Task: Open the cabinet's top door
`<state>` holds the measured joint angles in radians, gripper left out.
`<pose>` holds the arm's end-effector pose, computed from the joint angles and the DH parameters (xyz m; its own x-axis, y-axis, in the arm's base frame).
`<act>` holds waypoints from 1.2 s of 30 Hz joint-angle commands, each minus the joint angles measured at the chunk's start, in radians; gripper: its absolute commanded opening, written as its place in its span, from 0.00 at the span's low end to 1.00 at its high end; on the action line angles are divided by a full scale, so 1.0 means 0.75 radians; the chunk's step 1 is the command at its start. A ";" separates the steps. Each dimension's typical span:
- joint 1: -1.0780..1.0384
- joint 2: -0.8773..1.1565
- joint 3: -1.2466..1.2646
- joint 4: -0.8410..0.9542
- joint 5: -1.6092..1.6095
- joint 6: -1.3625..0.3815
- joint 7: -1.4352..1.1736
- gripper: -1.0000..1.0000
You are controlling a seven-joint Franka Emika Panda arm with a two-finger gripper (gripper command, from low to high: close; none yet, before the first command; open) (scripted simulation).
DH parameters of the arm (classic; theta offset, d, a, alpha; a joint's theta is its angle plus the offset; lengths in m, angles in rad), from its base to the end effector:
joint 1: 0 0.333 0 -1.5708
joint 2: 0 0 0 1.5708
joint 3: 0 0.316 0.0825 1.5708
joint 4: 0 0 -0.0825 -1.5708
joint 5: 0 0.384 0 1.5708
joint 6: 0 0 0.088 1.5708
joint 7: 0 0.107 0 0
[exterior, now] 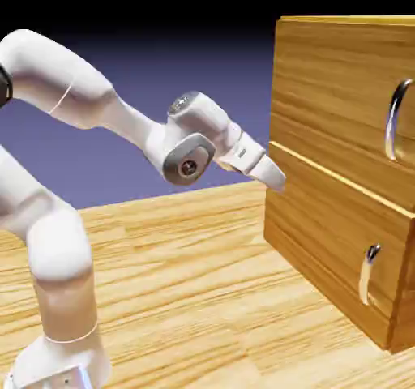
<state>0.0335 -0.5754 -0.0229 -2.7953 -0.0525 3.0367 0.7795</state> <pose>0.3911 0.0079 0.4674 0.5182 -0.6643 0.5387 -0.4475 -0.7474 -0.4911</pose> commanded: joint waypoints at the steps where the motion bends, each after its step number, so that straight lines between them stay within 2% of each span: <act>1: 0.024 -0.006 -0.025 0.016 -0.058 0.000 0.043 0.50; 36: 0.854 -0.214 -0.912 0.585 -2.088 -0.012 1.533 0.50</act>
<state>0.6739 -0.7361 -0.7071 -2.3563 -1.6181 3.0275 1.9295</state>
